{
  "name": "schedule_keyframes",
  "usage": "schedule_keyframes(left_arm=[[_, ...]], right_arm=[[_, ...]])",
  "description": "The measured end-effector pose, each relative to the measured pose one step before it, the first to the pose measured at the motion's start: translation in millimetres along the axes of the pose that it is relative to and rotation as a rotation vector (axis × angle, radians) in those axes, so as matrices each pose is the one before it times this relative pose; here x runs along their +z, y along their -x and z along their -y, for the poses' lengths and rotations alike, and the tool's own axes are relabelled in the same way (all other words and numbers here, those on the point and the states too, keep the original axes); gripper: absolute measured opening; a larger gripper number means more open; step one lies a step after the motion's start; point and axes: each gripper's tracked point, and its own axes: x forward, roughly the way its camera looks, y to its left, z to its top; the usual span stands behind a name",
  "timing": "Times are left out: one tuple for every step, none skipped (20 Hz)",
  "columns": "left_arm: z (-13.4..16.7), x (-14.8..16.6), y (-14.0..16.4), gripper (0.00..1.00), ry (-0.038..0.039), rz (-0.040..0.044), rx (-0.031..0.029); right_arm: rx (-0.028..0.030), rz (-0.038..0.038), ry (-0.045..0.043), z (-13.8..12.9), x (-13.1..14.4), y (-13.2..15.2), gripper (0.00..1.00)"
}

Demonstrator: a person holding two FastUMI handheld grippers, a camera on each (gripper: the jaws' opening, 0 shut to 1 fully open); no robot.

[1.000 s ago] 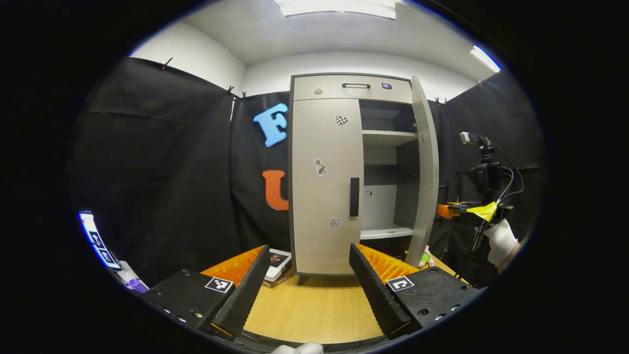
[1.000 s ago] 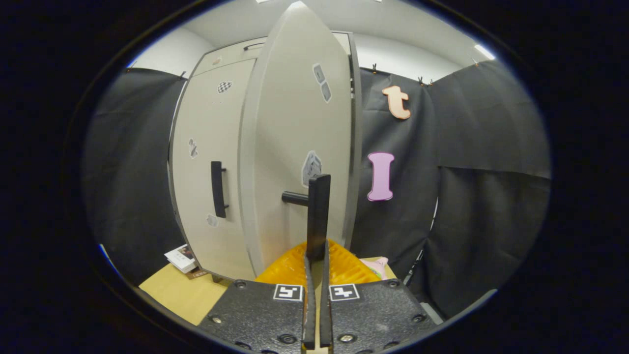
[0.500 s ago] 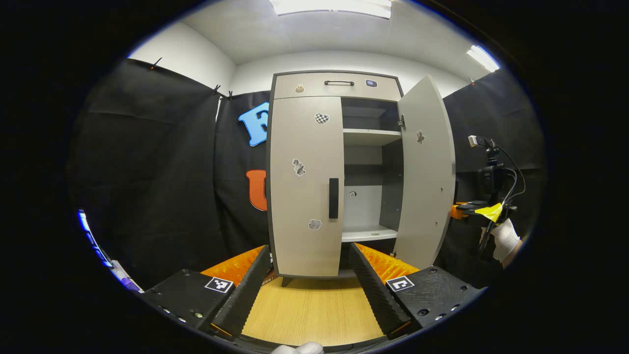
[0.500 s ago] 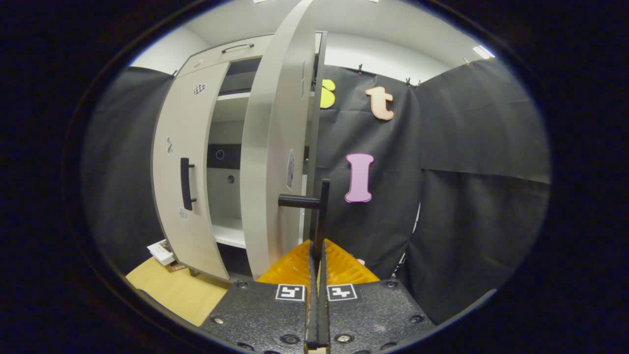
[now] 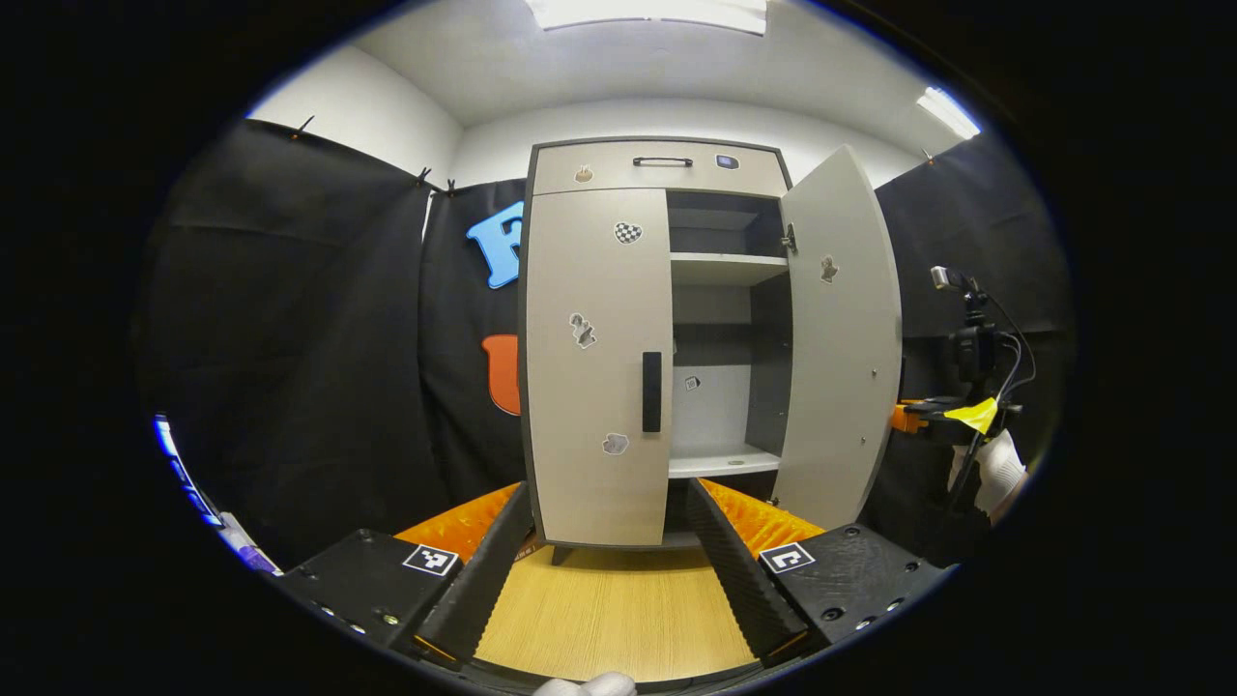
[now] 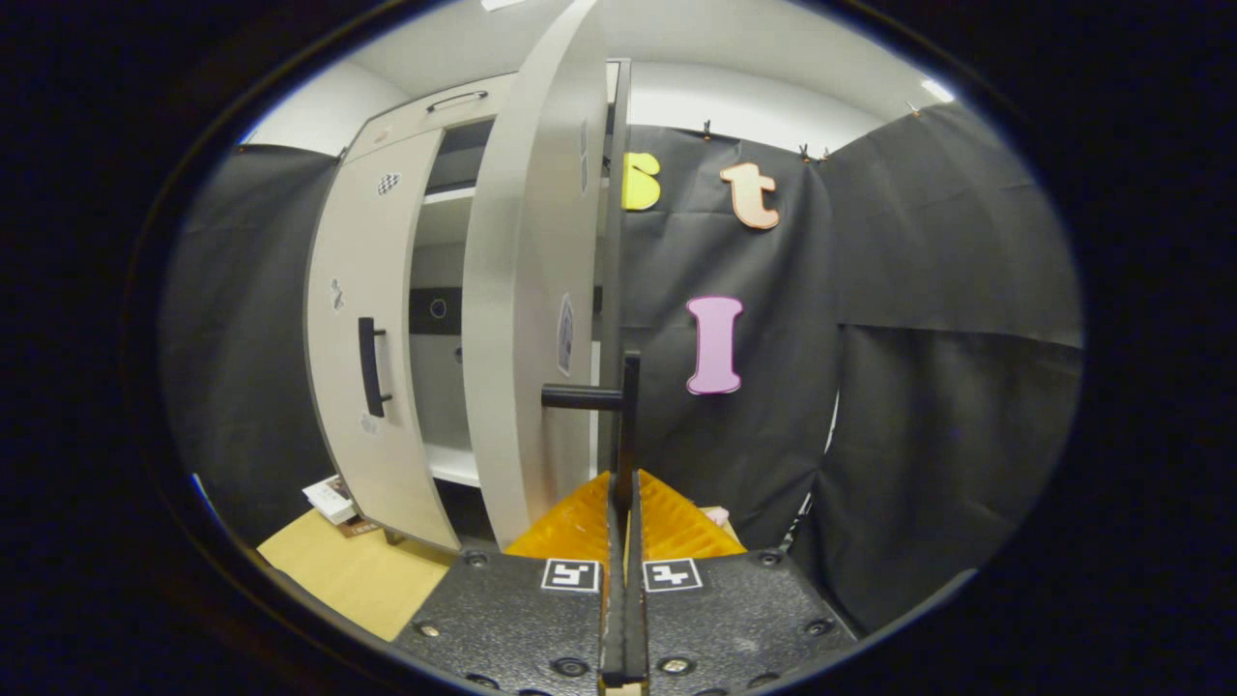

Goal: Open the right door of the double-door shoe cabinet with the right hand, and open the left door with the left hand.

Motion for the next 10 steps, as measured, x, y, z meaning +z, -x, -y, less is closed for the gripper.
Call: schedule_keyframes(left_arm=[[-1.3,-0.06,-0.57,0.97,0.00133,0.00055,0.0007],[-0.54,0.23,-0.73,0.97,0.00141,-0.00218,-0.00187],[-0.59,0.29,0.41,0.97,-0.00018,0.00102,-0.00128],[-0.31,0.81,1.45,0.97,-0.00141,0.00218,-0.00016],[-0.48,-0.12,1.18,0.97,-0.00096,0.00041,-0.00285],[-1.55,-0.18,1.41,0.97,0.00092,0.00002,-0.00244],[-1.94,0.23,0.28,0.97,0.00163,-0.00019,-0.00378],[-2.85,0.05,-1.28,0.97,-0.0005,0.00123,-0.00291],[-2.88,1.4,-0.41,0.97,-0.00221,0.00148,0.00021],[-3.3,-0.74,-0.05,0.97,-0.00196,-0.0004,-0.00092]], right_arm=[[-0.00779,0.00497,-0.00388,1.35,1.1,3.1,0.04],[-0.00931,0.00599,0.00774,2.17,2.04,5.45,0.04],[-0.01774,0.00949,0.0166,2.73,2.49,8.83,0.07],[-0.03179,0.01655,0.02265,5.76,5.58,8.22,0.09],[-0.03702,0.01279,0.02391,8.7,2.86,7.21,0.29],[-0.01086,0.01131,0.01078,2.04,3.9,8.93,0.44],[-0.01979,-0.00219,0.00222,3.45,1.82,8.28,0.59],[-0.0048,0.00132,-0.01249,0.8,1.09,8.88,0.73],[0.00392,-0.00008,-0.01948,-3.35,1.87,8.41,0.86],[0.00016,-0.00385,-0.02224,-2.61,-0.29,8.26,1.0]])
